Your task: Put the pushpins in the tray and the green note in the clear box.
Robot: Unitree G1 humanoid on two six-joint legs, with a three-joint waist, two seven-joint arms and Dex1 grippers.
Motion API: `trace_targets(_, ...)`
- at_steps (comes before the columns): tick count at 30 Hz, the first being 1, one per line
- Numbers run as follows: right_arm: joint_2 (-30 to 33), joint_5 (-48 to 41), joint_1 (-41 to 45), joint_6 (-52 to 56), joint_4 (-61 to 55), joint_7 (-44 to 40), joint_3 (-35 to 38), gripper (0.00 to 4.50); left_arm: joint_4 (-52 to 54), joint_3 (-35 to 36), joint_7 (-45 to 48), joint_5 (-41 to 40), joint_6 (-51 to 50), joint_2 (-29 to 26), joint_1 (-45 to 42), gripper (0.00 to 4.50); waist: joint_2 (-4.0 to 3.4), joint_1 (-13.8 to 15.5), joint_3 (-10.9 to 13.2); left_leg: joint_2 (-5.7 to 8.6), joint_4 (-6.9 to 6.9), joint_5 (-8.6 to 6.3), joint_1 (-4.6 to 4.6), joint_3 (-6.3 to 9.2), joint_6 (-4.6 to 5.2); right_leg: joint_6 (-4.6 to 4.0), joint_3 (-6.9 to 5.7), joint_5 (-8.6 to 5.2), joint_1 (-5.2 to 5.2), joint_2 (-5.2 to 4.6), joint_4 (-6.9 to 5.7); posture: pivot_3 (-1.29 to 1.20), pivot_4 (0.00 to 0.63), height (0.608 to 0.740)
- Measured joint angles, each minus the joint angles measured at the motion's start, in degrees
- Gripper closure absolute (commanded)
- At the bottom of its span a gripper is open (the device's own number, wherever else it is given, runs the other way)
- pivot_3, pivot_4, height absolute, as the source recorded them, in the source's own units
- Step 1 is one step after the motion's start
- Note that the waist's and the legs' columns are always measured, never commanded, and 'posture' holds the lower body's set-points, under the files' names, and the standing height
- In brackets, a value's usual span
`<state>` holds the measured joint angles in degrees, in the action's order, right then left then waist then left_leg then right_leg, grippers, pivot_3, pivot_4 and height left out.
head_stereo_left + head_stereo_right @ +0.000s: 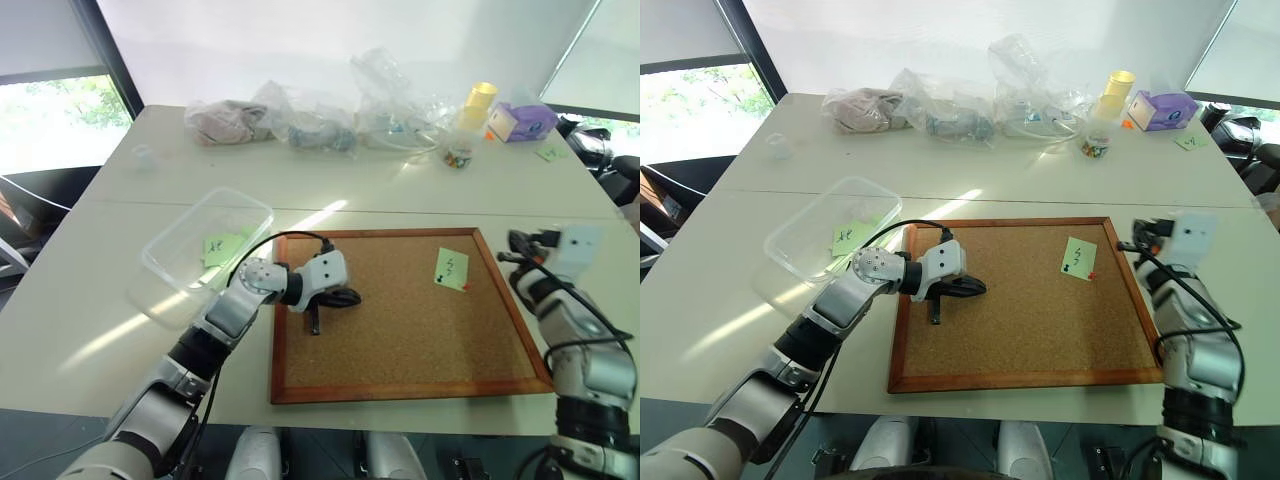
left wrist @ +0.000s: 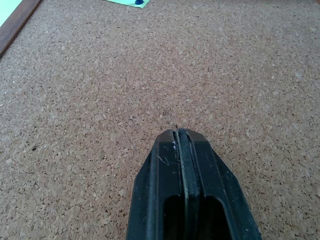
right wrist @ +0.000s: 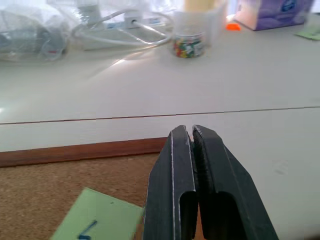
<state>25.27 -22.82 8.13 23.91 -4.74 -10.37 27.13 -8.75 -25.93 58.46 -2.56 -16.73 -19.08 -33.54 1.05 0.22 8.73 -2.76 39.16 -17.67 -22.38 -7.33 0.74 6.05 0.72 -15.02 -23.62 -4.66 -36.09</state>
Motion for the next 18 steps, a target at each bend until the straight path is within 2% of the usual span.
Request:
trace_targets(2, 0.18, -0.02, -3.77, 1.06, -0.78, 1.15, 3.33, 4.45, 0.42, 0.02, -0.13, 0.01, -0.07, -0.11, 0.27, 4.50, -0.02, -0.11, -0.01, -0.01, 0.00, 0.00, 0.02, 0.00, 0.00, -0.06, 0.00, -0.03, 0.01, 0.00, 0.00, 0.00, 0.150, 0.740)
trace_targets(6, 1.18, 0.15, -7.27, 4.22, -0.80, 1.05, 4.19, 4.45, 0.73, 0.26, -0.15, 0.13, -0.27, -0.66, 0.74, 4.50, -0.28, -0.97, -0.17, -0.02, 0.00, 0.00, 0.11, 0.01, 0.01, -0.16, 0.03, -0.09, 0.12, -0.02, 0.01, 0.00, 0.150, 0.740)
trace_targets(18, 2.07, 0.39, -6.52, 8.26, 0.74, 1.41, 4.00, 4.45, 1.29, 0.18, -0.90, 0.14, -0.34, -0.31, 1.42, 4.50, -0.45, -0.94, -0.29, 0.00, -0.01, -0.01, 0.10, 0.04, 0.02, -0.16, 0.02, -0.09, 0.12, -0.02, 0.02, 0.00, 0.150, 0.740)
